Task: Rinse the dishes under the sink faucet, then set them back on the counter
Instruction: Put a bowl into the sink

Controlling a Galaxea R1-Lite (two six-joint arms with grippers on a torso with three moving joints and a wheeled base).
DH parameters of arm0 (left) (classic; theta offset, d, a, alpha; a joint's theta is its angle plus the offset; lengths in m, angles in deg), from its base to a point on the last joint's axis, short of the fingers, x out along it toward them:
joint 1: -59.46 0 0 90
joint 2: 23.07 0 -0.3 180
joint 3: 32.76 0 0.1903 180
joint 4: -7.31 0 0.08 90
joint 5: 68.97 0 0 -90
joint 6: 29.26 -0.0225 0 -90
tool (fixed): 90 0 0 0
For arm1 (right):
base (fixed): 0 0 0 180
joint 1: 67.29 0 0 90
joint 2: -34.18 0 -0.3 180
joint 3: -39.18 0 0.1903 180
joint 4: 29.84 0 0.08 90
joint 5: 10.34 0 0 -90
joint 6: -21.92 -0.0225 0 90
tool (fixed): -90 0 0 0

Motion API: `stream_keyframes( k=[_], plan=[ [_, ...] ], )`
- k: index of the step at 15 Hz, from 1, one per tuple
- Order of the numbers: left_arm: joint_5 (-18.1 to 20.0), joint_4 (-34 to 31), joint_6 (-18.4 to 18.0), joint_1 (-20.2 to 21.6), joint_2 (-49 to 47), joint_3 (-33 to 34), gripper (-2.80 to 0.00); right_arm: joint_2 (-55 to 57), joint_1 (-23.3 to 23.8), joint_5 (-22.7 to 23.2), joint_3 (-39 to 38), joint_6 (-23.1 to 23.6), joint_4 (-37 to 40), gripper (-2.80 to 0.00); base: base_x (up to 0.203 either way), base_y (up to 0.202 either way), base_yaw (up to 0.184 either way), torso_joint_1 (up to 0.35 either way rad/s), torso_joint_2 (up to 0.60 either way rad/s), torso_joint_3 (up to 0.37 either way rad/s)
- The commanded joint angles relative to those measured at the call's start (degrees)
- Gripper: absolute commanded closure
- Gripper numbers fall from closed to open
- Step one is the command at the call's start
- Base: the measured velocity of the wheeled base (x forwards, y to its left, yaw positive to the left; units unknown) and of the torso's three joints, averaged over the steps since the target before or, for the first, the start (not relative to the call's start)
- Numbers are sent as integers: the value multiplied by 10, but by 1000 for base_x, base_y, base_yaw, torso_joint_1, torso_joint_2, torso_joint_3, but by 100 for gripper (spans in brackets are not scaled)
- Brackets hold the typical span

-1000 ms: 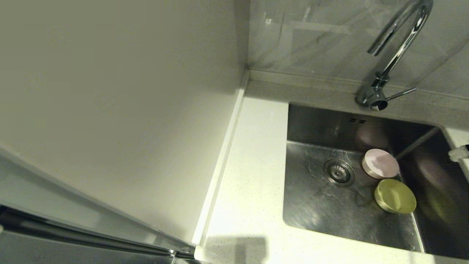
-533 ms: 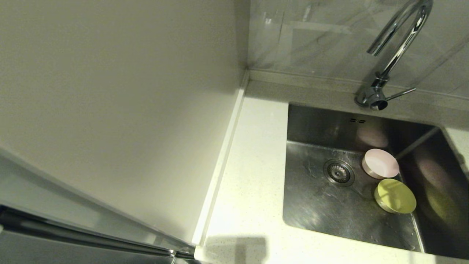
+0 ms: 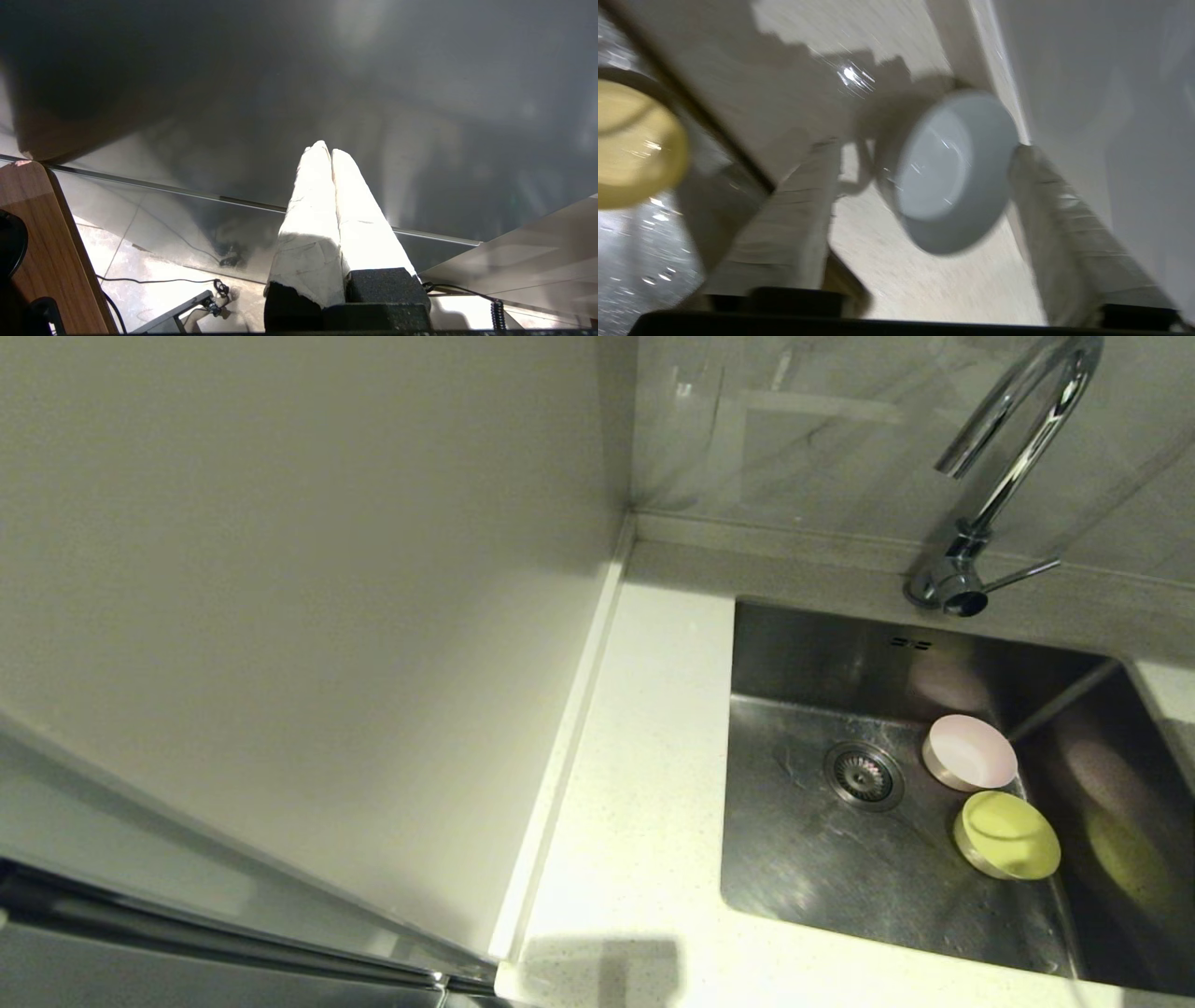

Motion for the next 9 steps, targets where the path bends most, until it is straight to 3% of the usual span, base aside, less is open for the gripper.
stream_keyframes(
  k=[1, 3, 9],
  plan=[
    [0, 0, 0, 0, 0, 2, 0, 9, 29, 6, 9, -1, 54, 0, 0, 0, 0, 0, 0, 0],
    [0, 0, 0, 0, 0, 2, 0, 7, 46, 34, 28, -2, 116, 0, 0, 0, 0, 0, 0, 0],
    [0, 0, 0, 0, 0, 2, 0, -13, 56, 67, -11, -7, 131, 0, 0, 0, 0, 0, 0, 0]
  ],
)
